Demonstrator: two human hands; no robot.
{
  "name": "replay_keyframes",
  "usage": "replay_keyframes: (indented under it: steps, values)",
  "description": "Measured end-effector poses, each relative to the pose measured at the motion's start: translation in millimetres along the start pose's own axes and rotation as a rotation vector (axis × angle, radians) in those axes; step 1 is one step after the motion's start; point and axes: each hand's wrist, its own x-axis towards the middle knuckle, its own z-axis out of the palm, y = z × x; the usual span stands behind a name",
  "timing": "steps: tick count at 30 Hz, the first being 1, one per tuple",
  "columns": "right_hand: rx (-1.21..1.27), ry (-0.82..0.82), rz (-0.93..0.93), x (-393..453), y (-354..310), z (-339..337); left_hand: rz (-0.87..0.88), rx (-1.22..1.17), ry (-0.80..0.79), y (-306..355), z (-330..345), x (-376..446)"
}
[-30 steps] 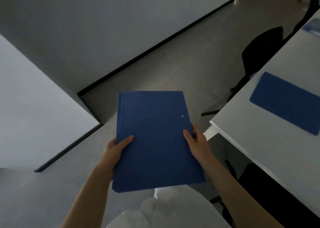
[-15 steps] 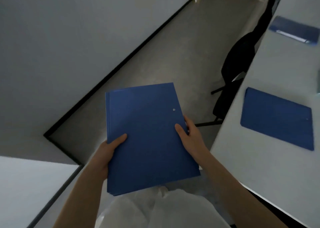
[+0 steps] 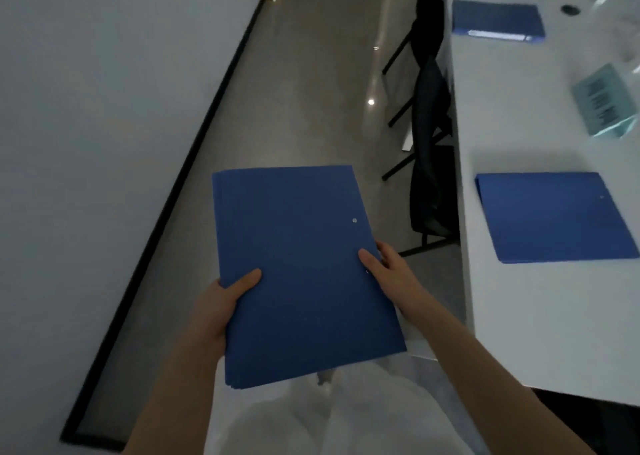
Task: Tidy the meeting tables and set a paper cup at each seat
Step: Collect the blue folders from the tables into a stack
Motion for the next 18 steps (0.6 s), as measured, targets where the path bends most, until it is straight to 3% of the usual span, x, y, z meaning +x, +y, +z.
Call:
replay_keyframes:
  steps: [10, 12, 15, 18]
  values:
    - [0.083, 0.24, 0.165, 72.8, -17.8, -94.1, -0.035, 0.151, -0.125, 75.3, 97.3, 103.8]
    - [-0.014, 0.347, 0.178, 92.7, -15.2, -128.1, -0.032, 0.158, -0.12, 88.7, 123.0, 122.6]
    - [-0.362, 0.538, 0.182, 115.1, -7.2, -178.0, -0.01, 0.162, -0.111, 106.2, 153.3, 143.2]
    - [-0.485, 0.648, 0.258, 133.3, 5.2, -219.6, -0.016, 0.173, -0.115, 122.8, 177.4, 164.5]
